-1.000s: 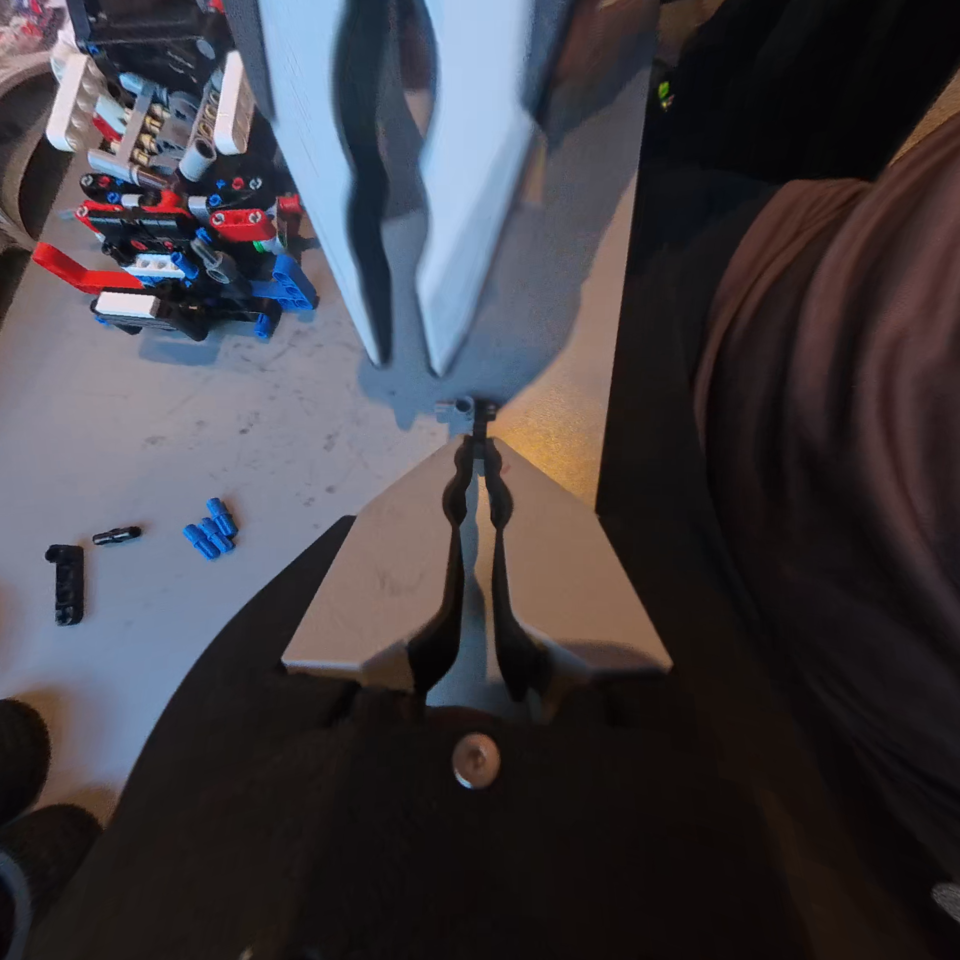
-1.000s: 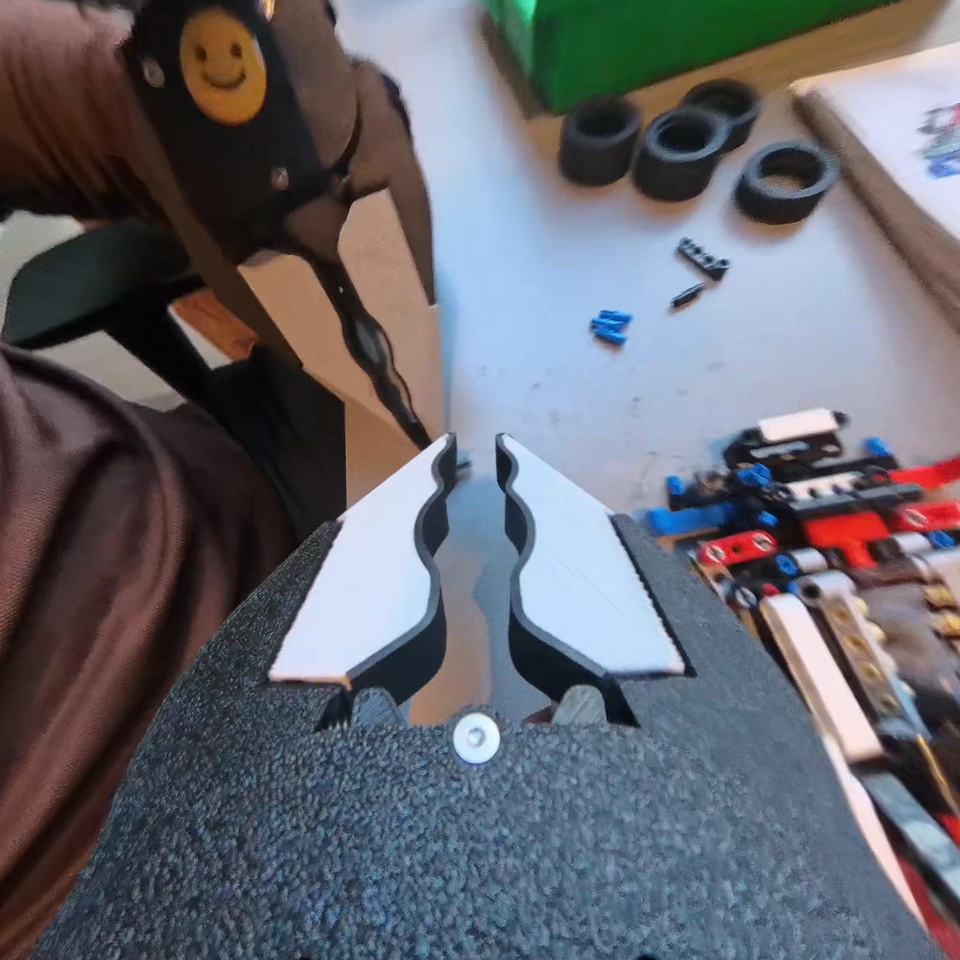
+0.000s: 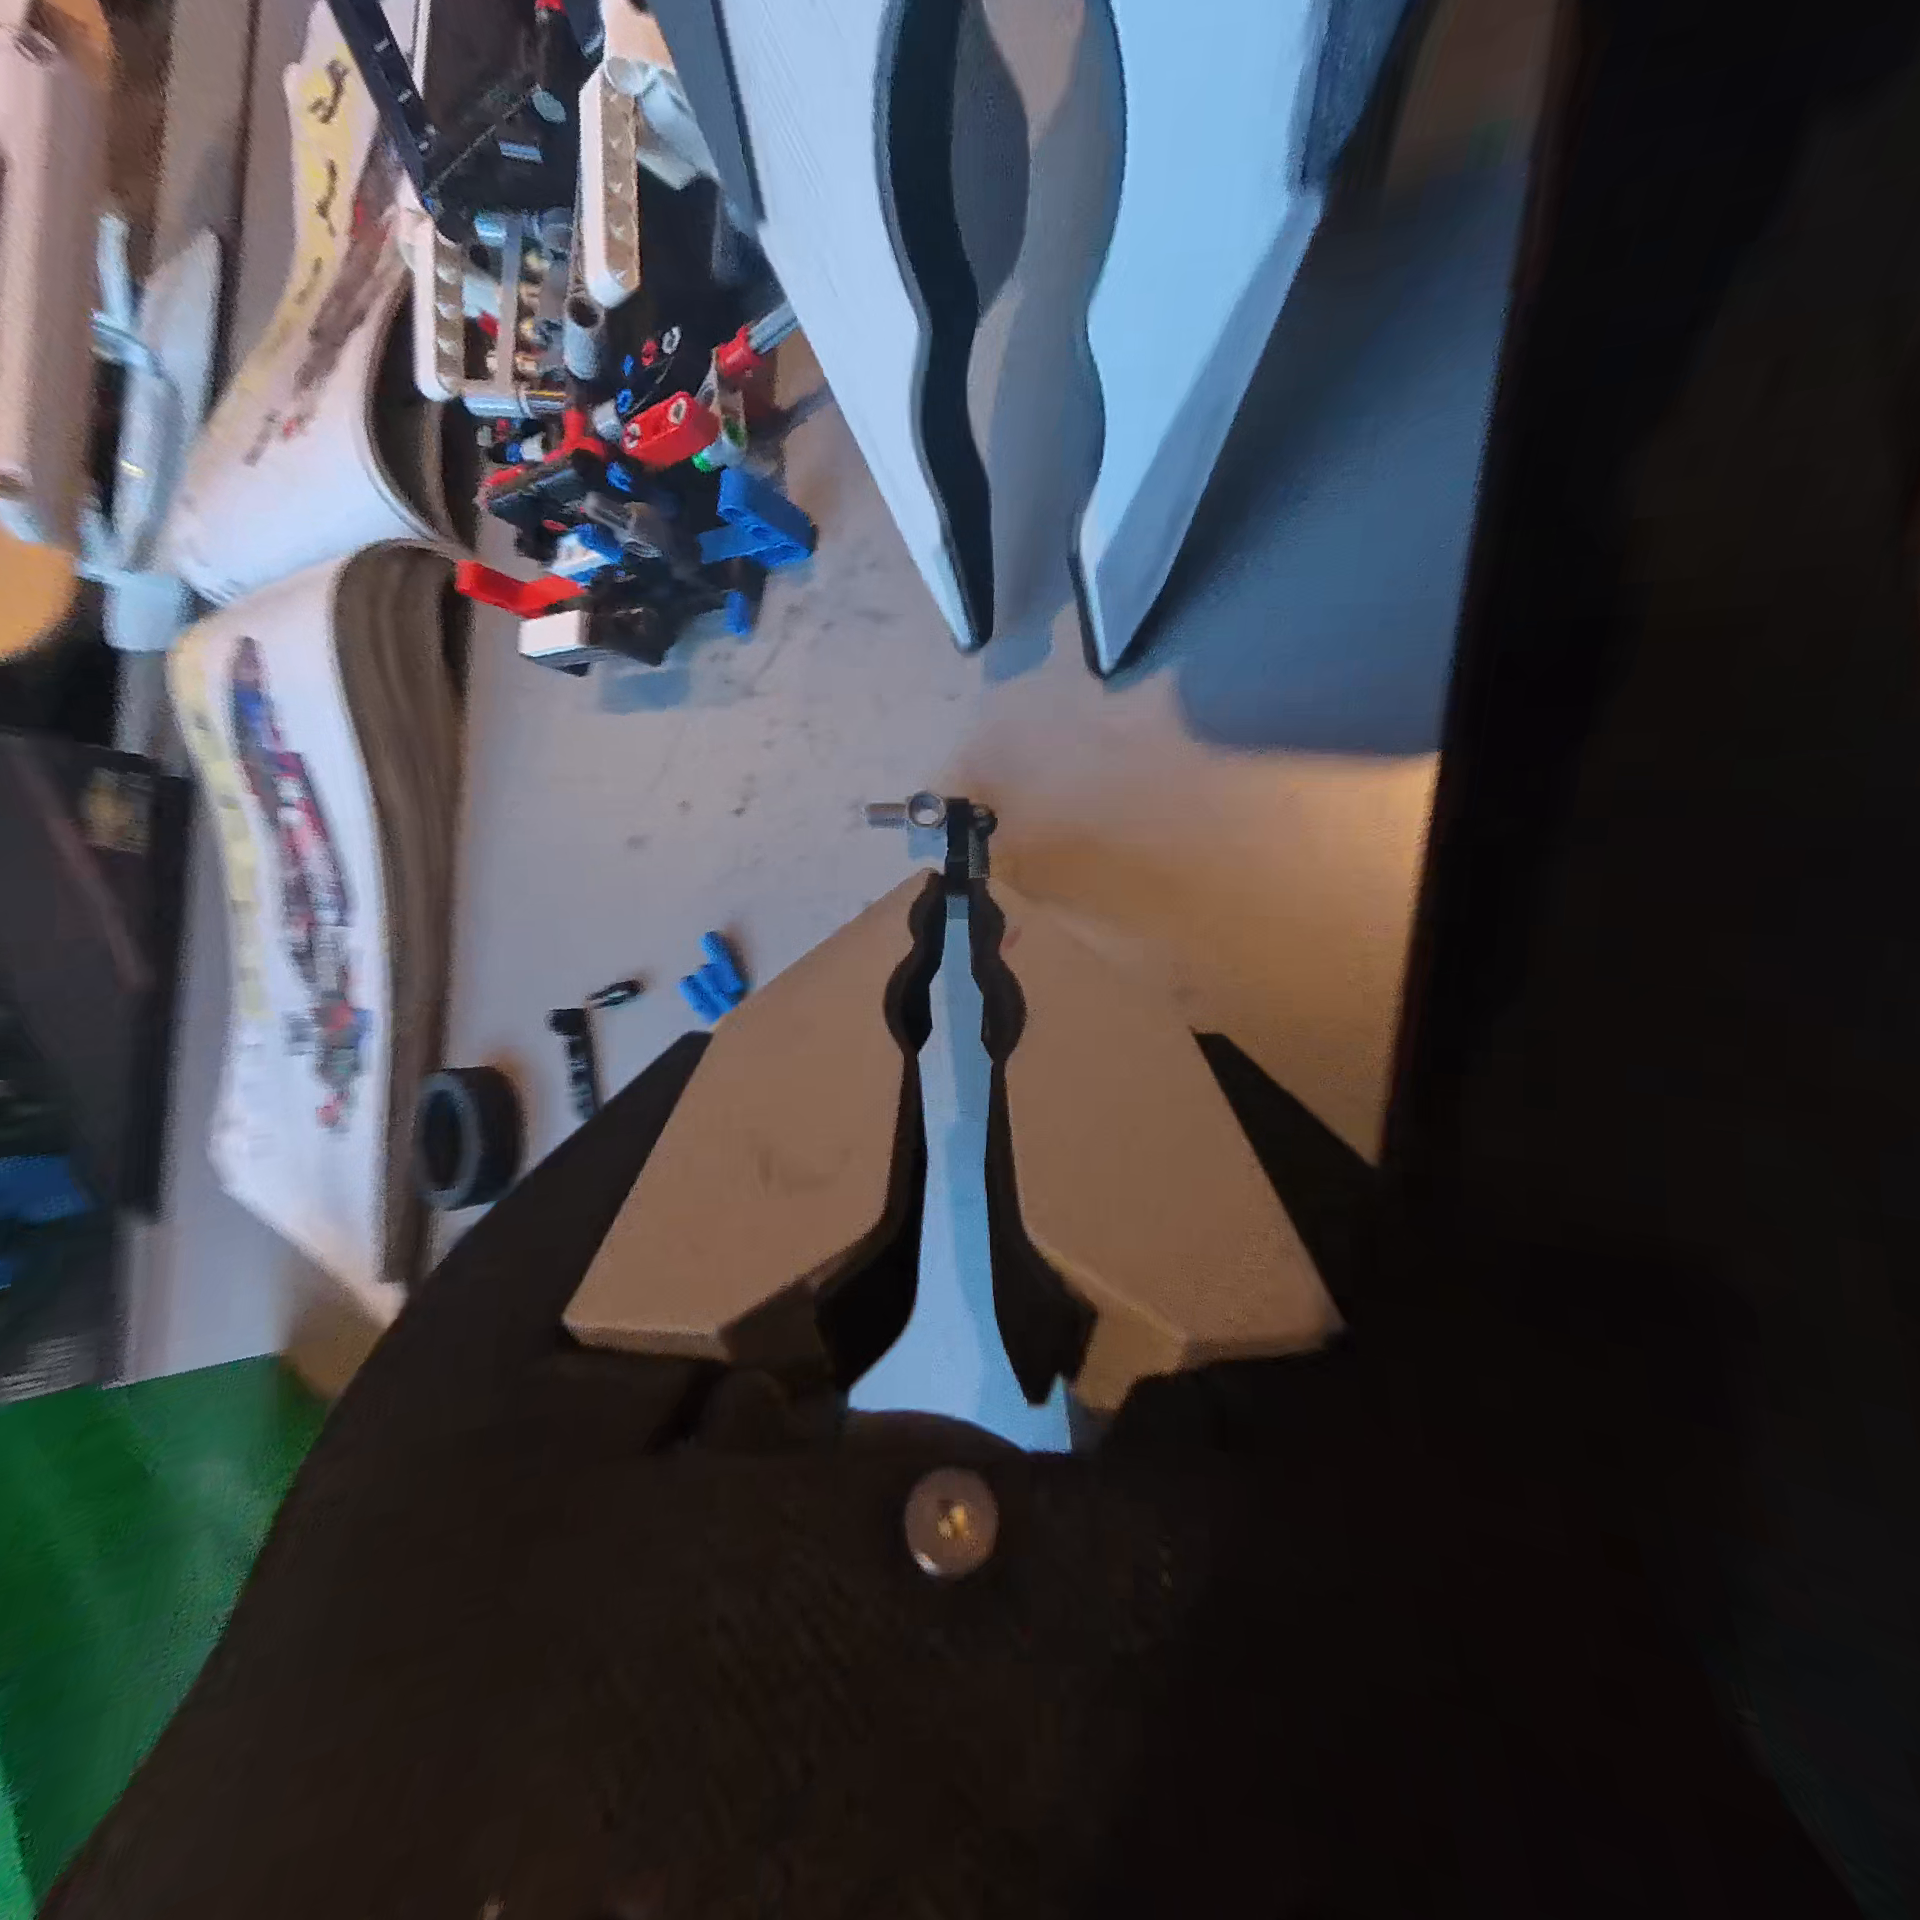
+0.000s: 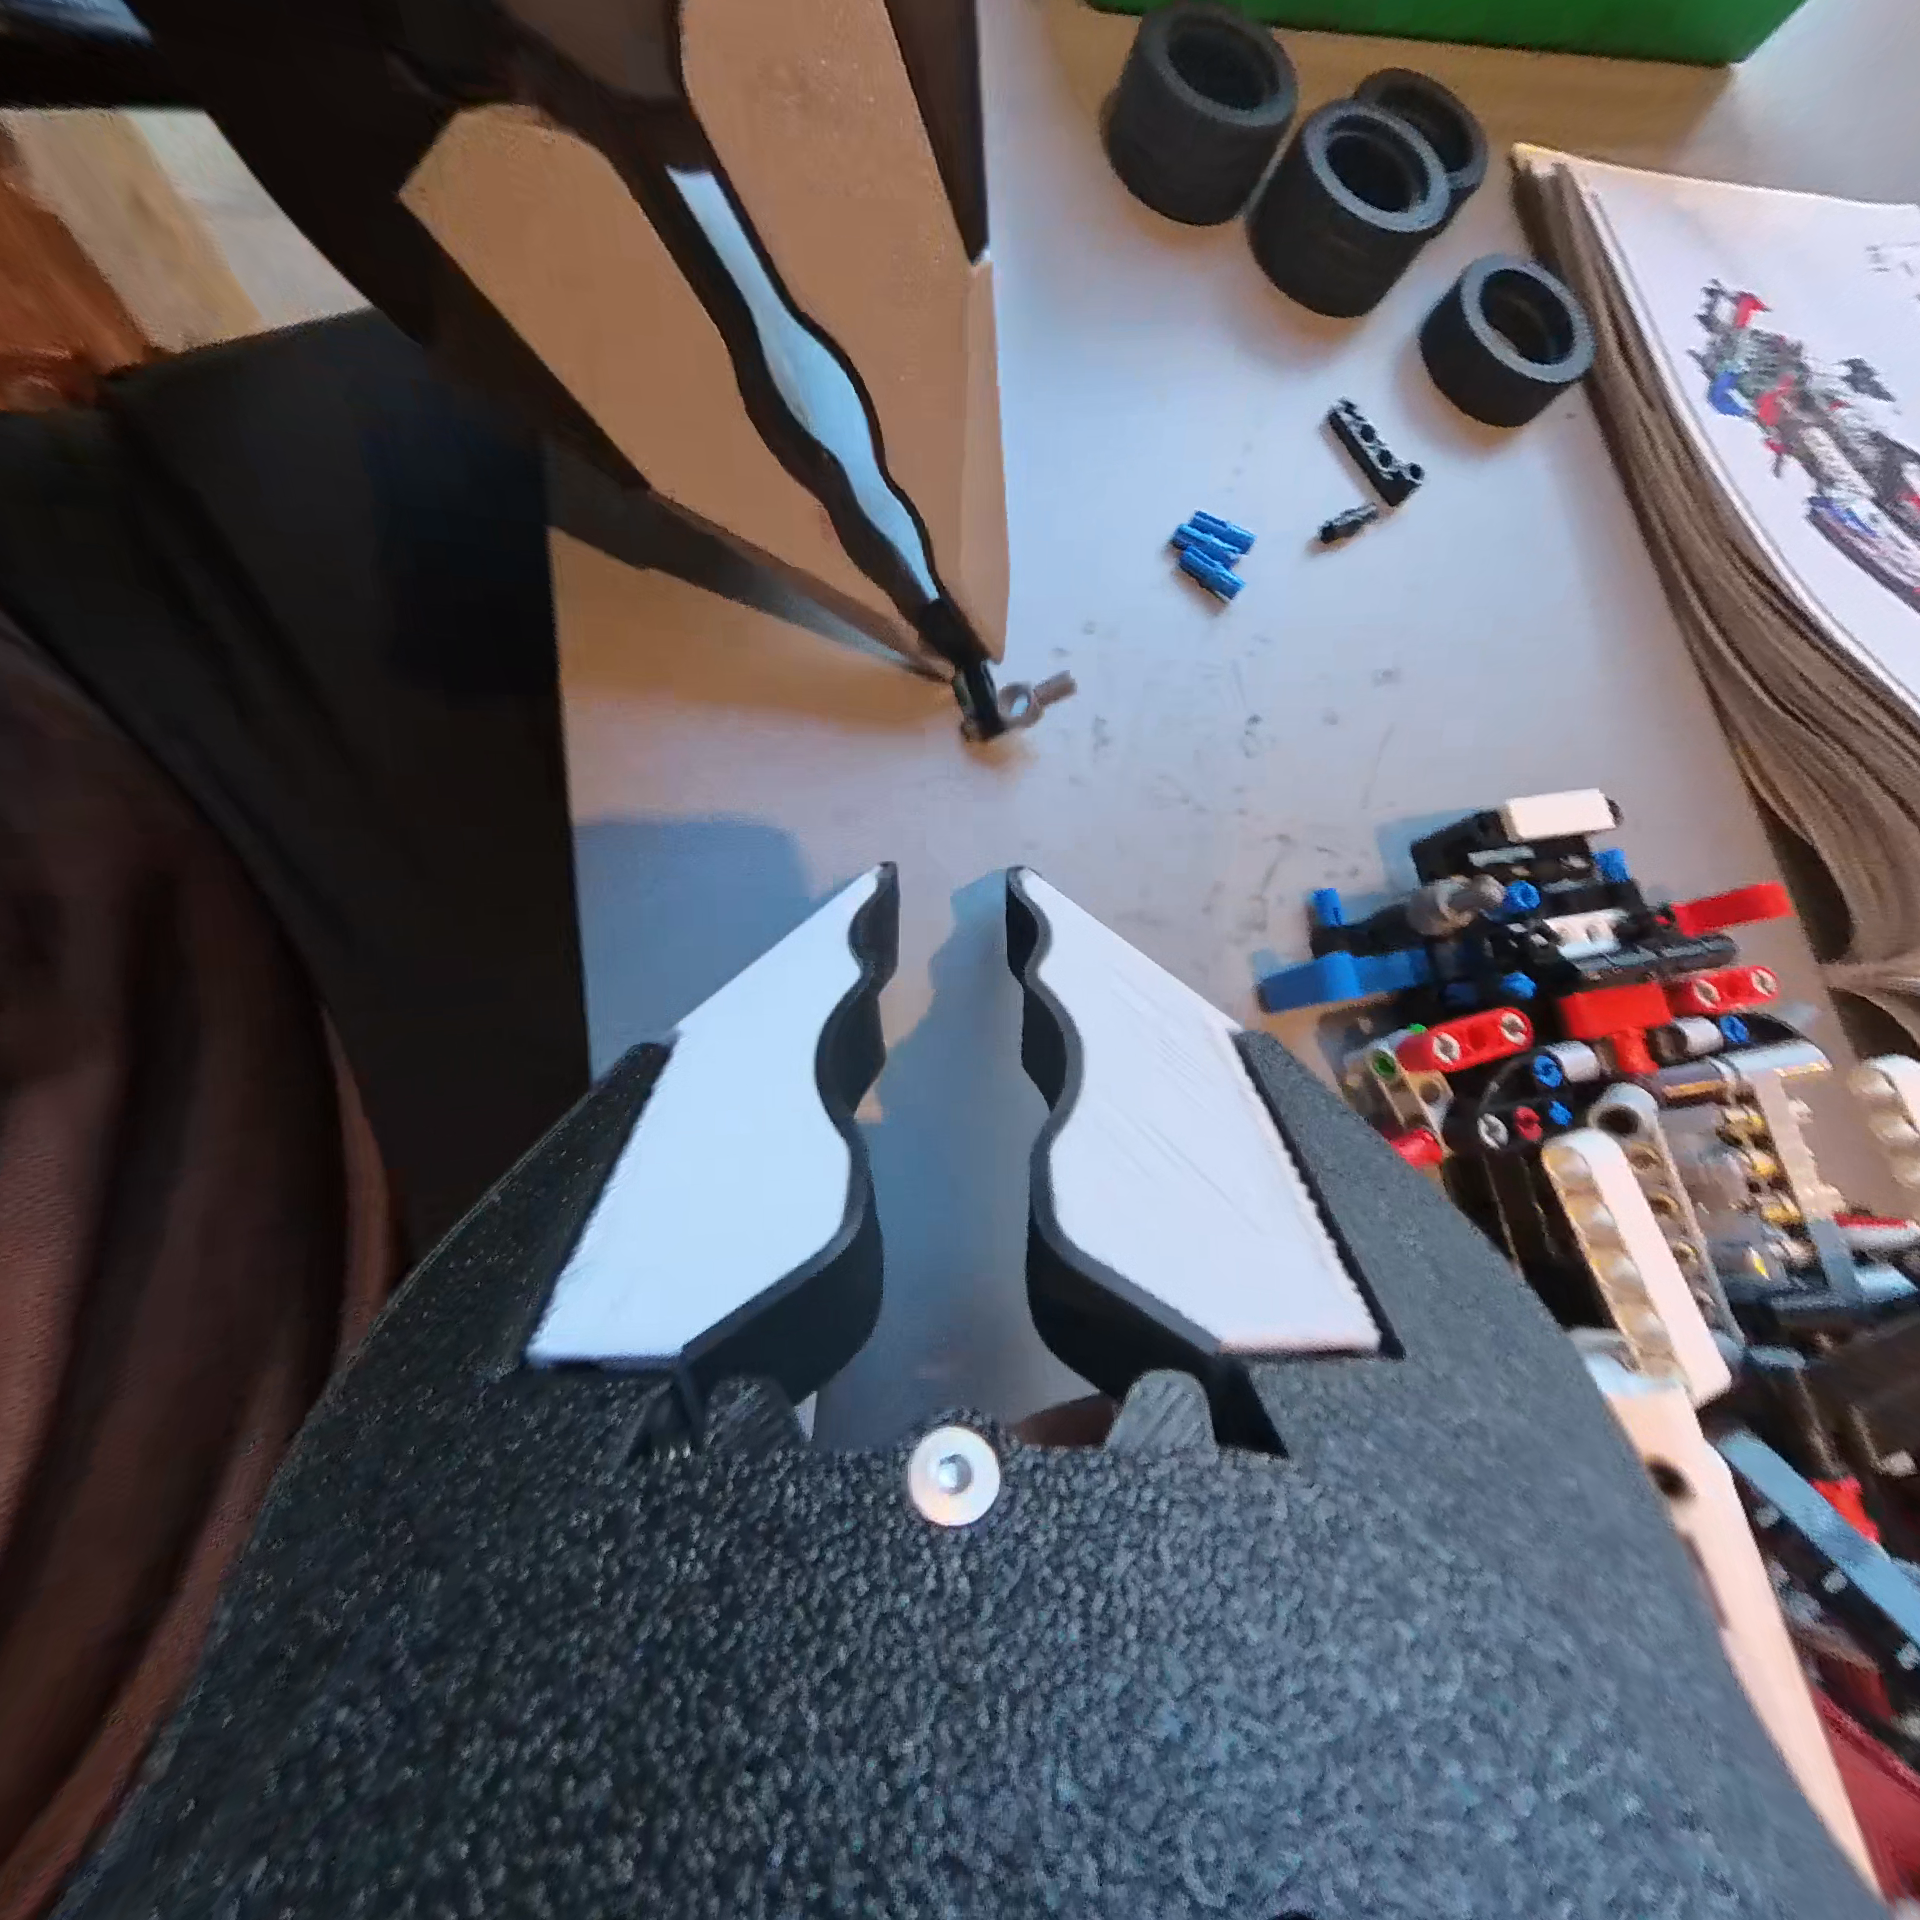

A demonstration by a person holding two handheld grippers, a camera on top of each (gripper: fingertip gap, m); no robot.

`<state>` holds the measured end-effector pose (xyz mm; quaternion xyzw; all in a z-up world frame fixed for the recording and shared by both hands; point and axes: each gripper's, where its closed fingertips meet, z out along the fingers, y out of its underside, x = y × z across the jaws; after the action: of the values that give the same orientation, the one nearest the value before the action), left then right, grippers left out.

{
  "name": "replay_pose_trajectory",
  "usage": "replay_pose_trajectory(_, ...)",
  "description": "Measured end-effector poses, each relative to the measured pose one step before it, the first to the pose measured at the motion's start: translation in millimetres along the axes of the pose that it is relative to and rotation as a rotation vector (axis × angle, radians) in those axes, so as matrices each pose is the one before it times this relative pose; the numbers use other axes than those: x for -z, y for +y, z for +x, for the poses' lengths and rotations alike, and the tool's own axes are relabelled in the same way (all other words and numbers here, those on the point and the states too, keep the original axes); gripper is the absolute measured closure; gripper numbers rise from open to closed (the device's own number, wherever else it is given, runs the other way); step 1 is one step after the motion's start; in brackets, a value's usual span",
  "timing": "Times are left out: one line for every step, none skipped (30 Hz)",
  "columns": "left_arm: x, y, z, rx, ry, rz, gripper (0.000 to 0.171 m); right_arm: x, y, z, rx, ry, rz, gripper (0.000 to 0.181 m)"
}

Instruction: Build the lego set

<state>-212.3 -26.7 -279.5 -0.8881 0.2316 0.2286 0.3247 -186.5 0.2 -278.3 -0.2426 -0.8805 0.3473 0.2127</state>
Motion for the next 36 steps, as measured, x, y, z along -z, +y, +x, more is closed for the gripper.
replay_pose_trajectory(-2.27, 3.06, -5.42, -0.0565, -0.0381, -0.02668, 0.17, 1.41, 1.7, 3.73, -0.0017, 0.0256, -0.0027, 0.161)
replay_pose_trajectory(-2.58, 2.02, -4.97, -0.0525, -0.0383, -0.01971, 0.17, 1.93, 1.14, 2.42, 0.0005, 0.0166, 0.0032, 0.161)
replay_pose_trajectory(-2.61, 0.4, -2.96, -0.0468, -0.0308, -0.00691, 0.17, 2.3, 0.38, 2.48, -0.0027, 0.0154, 0.0085, 0.161)
replay_pose_trajectory(-2.3, -0.85, -1.51, -0.0389, -0.0256, 0.0041, 0.17, 2.61, -0.29, 2.69, -0.0064, 0.0162, 0.0125, 0.161)
replay_pose_trajectory(-1.67, -1.78, -0.99, -0.0306, -0.0231, 0.01335, 0.17, 2.76, -1.07, 2.26, -0.0075, 0.0113, 0.0176, 0.161)
replay_pose_trajectory(-0.99, -1.69, -0.27, -0.0236, -0.0178, 0.01866, 0.17, 2.86, -1.85, 1.91, -0.0085, 0.0085, 0.0222, 0.161)
replay_pose_trajectory(-0.16, -0.95, -0.2, -0.0161, -0.0145, 0.01818, 0.17, 2.8, -2.15, 1.74, -0.0059, 0.0071, 0.0228, 0.161)
replay_pose_trajectory(0.37, 0.3, -1.41, -0.0034, -0.0166, 0.01329, 0.167, 2.23, -1.63, 1.65, 0.0001, 0.006, 0.0183, 0.161)
replay_pose_trajectory(0.93, 1.85, -2.21, 0.0184, -0.0109, 0.00372, 0.164, 1.65, -0.86, 1.58, 0.006, 0.0058, 0.0125, 0.161)
replay_pose_trajectory(1.58, 1.73, -1.31, 0.0453, 0.0085, 0.00248, 0.16, 1.03, -0.48, 0.95, 0.0098, 0.0025, 0.0087, 0.161)
replay_pose_trajectory(2.44, 0.95, -0.86, 0.0691, 0.0225, 0.00796, 0.155, 0.47, -0.36, -0.23, 0.0088, -0.0044, 0.0053, 0.161)
replay_pose_trajectory(2.89, 0.31, -1.26, 0.0718, 0.0223, 0.01172, 0.147, 0.03, -0.14, -1.42, 0.0038, -0.0107, 0.0025, 0.161)
replay_pose_trajectory(2.94, -0.38, -1.17, 0.0636, 0.0186, 0.01529, 0.137, -0.02, -0.29, -1.59, 0.0014, -0.0096, 0.0017, 0.161)
replay_pose_trajectory(2.69, -0.28, -0.3, 0.0506, 0.0182, 0.01377, 0.129, 0.0, -0.21, -1.01, 0.0036, -0.0049, 0.0016, 0.161)
replay_pose_trajectory(2.11, 0.16, -0.48, 0.0406, 0.0083, 0.00986, 0.123, 0.17, -0.15, -0.62, 0.0033, -0.003, 0.0014, 0.161)
replay_pose_trajectory(1.23, 0.93, -0.31, 0.0343, 0.003, 0.00572, 0.122, 0.23, -0.11, -0.56, -0.0002, -0.0043, 0.0017, 0.161)
replay_pose_trajectory(0.46, 1.94, 1.3, 0.0275, 0.0078, 0.00031, 0.122, 0.16, -0.09, -0.48, -0.0029, -0.007, 0.002, 0.161)
replay_pose_trajectory(0.07, 1.25, -0.13, 0.0225, -0.0046, 0.00483, 0.123, 0.17, 0.12, -0.45, -0.0048, -0.0083, 0.0009, 0.161)
replay_pose_trajectory(0.12, 0.55, -0.04, 0.019, -0.0046, 0.00798, 0.123, 0.04, 0.44, -0.03, -0.0076, -0.0073, -0.0008, 0.162)
replay_pose_trajectory(0.35, 0.44, 0.47, 0.0157, 0.0008, 0.00365, 0.124, 0.14, 0.56, 0.17, -0.0104, -0.0063, -0.0007, 0.162)
replay_pose_trajectory(0.57, 0.09, -0.03, 0.0163, 0.0019, 0.00138, 0.122, 0.42, 0.0, 0.26, -0.0112, -0.0057, 0.002, 0.162)
replay_pose_trajectory(1.04, -0.8, -0.04, 0.0235, 0.0045, 0.00433, 0.115, 0.62, -0.37, 0.46, -0.0101, -0.0037, 0.0053, 0.162)
replay_pose_trajectory(1.21, -1.47, -0.57, 0.0293, 0.0029, 0.00849, 0.111, 0.66, -0.5, 0.42, -0.0082, -0.0025, 0.0058, 0.162)
replay_pose_trajectory(1.8, -2.72, -2.01, 0.0311, -0.0065, 0.01595, 0.111, 0.29, -0.37, -0.02, -0.0057, -0.0054, 0.0037, 0.162)
replay_pose_trajectory(2.11, -3.69, -2.52, 0.0331, -0.0093, 0.02339, 0.11, -0.01, 0.01, -0.58, -0.0027, -0.0086, 0.0017, 0.161)
replay_pose_trajectory(2.15, -4.06, -2.9, 0.0368, -0.011, 0.025, 0.11, -0.44, 0.33, -0.25, -0.0008, -0.0062, -0.0012, 0.161)
replay_pose_trajectory(1.94, -4.33, -4.42, 0.0405, -0.0186, 0.02665, 0.109, -0.84, 0.96, 0.39, -0.0016, -0.0022, -0.0053, 0.161)
replay_pose_trajectory(1.71, -4.46, -4.6, 0.0427, -0.0183, 0.02818, 0.109, -0.98, 1.05, 0.2, -0.0024, -0.003, -0.0074, 0.161)
replay_pose_trajectory(1.4, -4.55, -4.19, 0.0442, -0.0152, 0.0277, 0.109, -1.04, 1.05, -0.17, -0.0004, -0.0046, -0.0074, 0.161)
replay_pose_trajectory(1.3, -4.83, -3.28, 0.0458, -0.011, 0.02859, 0.109, -0.84, 0.85, -0.09, 0.0018, -0.0021, -0.0061, 0.161)
replay_pose_trajectory(1.04, -4.22, -1.68, 0.0416, -0.0022, 0.02582, 0.108, -0.54, 0.51, 0.19, 0.0012, 0.0008, -0.003, 0.162)
replay_pose_trajectory(0.6, -2.84, -0.73, 0.0321, 0.0011, 0.01752, 0.108, 0.05, -0.02, 0.23, -0.0004, 0.0009, 0.0009, 0.165)
replay_pose_trajectory(0.17, -2.28, -0.2, 0.0171, 0.0024, 0.01425, 0.108, 0.39, -0.43, 0.24, -0.0023, 0.0006, 0.0044, 0.169)
replay_pose_trajectory(-0.26, -1.75, -0.39, 0.0099, 0.0003, 0.01169, 0.109, 0.68, -0.72, 0.49, -0.0044, -0.0001, 0.0068, 0.172)
replay_pose_trajectory(-0.67, -1.83, -0.36, 0.0108, 0.0014, 0.01035, 0.11, 0.69, -0.75, 0.43, -0.0063, -0.001, 0.0076, 0.176)
replay_pose_trajectory(-0.64, -1.73, -0.36, 0.0127, 0.0011, 0.00956, 0.11, 0.8, -0.76, 0.68, -0.0077, -0.0011, 0.0077, 0.178)
